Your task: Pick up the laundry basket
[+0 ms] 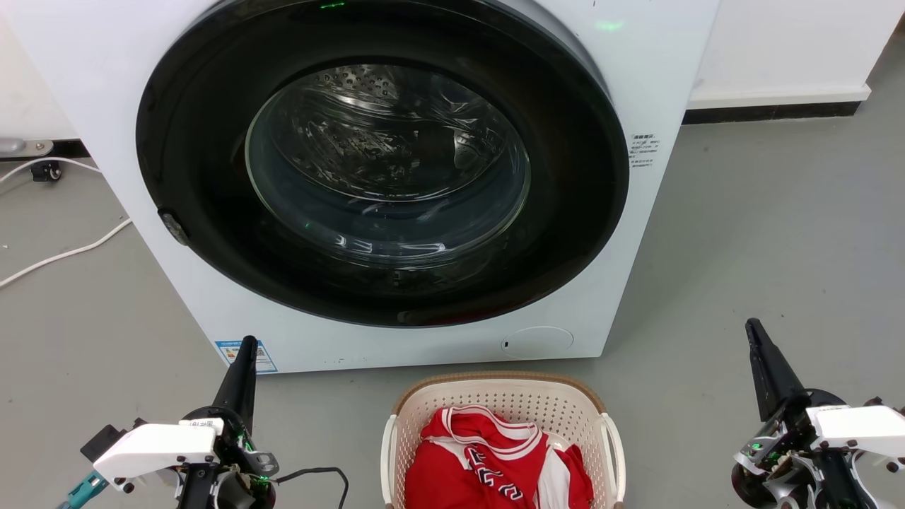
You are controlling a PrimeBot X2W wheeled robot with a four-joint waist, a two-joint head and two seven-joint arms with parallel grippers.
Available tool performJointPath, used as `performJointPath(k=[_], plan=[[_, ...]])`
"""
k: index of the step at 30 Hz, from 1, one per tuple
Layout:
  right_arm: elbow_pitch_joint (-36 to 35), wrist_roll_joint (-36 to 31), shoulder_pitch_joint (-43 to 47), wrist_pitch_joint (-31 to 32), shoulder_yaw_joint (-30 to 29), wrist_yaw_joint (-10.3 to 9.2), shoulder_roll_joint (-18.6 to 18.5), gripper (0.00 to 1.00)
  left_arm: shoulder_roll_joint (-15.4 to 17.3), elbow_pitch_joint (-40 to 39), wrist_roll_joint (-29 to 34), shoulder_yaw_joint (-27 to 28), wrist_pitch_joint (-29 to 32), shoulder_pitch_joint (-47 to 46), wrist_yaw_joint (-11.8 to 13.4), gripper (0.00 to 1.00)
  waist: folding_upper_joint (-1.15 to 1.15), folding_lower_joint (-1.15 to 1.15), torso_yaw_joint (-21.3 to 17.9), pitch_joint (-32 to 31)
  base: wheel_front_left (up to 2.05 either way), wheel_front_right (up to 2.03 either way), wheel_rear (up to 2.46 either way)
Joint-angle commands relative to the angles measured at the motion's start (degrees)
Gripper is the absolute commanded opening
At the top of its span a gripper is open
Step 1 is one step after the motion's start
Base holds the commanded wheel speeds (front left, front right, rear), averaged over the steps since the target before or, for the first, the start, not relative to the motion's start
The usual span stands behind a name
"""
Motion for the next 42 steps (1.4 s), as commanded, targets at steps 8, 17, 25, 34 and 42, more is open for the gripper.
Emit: performJointPath(k=[8, 17, 25, 34, 42], plan=[[0.0, 0.2, -0.6, 0.1, 0.0, -0.02, 0.0, 0.0, -0.1, 0.0, -0.1, 0.1, 0.1, -0.5, -0.3, 0.0, 0.0, 0.0, 0.0, 0.0, 0.0, 0.0, 0.0], [0.0, 0.2, -0.6, 0.1, 0.0, -0.02, 0.0, 0.0, -0.1, 0.0, -0.1, 0.1, 0.1, -0.5, -0.3, 0.0, 0.0, 0.0, 0.0, 0.0, 0.0, 0.0, 0.0], [0.0, 0.2, -0.6, 0.1, 0.0, -0.02, 0.0, 0.0, -0.1, 0.0, -0.1, 0.1, 0.1, -0.5, -0.3, 0.0, 0.0, 0.0, 0.0, 0.0, 0.0, 0.0, 0.0], [0.9, -0.6, 1.1, -0.9, 0.5, -0.01, 0.1, 1.0, -0.1, 0.3, 0.4, -0.5, -0.9, 1.1, 0.1, 1.0, 0.0, 0.01, 0.0, 0.0, 0.0, 0.0, 0.0], [-0.9, -7.0, 1.4, -3.2, 0.5, -0.01, 0.0, 1.0, -0.1, -1.6, 5.7, -0.4, -3.2, 1.5, 0.1, 1.0, 0.0, 0.01, 0.0, 0.1, 0.0, 0.0, 0.0]])
